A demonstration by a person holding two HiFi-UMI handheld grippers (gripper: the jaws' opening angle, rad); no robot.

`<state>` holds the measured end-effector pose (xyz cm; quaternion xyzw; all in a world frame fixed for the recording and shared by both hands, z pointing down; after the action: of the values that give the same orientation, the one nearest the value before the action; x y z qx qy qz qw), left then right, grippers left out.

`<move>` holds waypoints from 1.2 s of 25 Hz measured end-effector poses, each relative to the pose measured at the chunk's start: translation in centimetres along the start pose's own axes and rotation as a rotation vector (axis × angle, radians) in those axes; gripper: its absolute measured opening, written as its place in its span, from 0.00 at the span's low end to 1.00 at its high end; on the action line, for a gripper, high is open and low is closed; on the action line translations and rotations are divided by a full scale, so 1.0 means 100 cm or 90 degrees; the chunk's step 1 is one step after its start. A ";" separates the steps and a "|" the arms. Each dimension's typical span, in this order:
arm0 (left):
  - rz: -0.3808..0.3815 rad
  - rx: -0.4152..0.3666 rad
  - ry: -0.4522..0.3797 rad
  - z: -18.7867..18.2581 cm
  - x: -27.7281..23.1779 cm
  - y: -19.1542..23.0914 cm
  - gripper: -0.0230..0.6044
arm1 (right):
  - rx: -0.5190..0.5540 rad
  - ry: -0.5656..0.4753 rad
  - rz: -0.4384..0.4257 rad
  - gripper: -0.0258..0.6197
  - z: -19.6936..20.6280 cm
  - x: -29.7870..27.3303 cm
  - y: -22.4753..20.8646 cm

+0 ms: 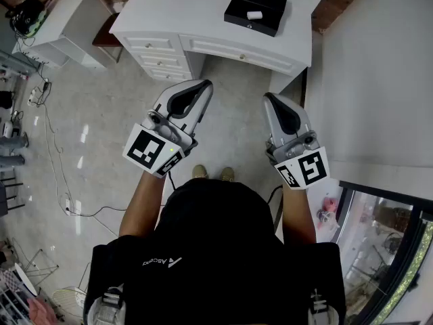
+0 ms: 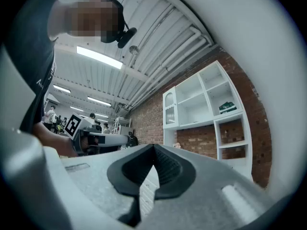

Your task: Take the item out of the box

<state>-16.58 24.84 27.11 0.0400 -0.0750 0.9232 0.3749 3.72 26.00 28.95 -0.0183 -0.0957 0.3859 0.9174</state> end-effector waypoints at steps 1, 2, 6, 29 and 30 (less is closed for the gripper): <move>-0.001 -0.001 0.001 -0.001 -0.001 -0.002 0.03 | 0.001 0.000 -0.001 0.04 -0.001 0.001 -0.001; -0.001 -0.002 0.001 -0.002 -0.002 -0.003 0.04 | 0.001 0.001 -0.002 0.04 -0.002 0.002 -0.002; -0.007 -0.004 0.004 -0.002 -0.006 -0.006 0.03 | 0.010 0.001 -0.011 0.04 -0.002 0.004 -0.006; -0.007 -0.028 0.029 0.025 -0.104 0.015 0.03 | 0.022 0.005 -0.006 0.04 -0.001 0.007 -0.098; -0.003 -0.028 0.029 0.028 -0.111 0.021 0.03 | 0.024 0.005 -0.003 0.04 0.000 0.002 -0.103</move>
<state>-10.11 15.28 28.17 0.0109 -0.0866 0.9210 0.3797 11.14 18.92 30.10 -0.0022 -0.0850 0.3855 0.9188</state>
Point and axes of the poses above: the fingertips, and each gripper's own axes: x backward along the fingers, y to its left, z out of its underside, the point moved 7 cm from there along x, backward along the fingers, and after that the axes turned 9 degrees about -x, right-handed, at the moved point
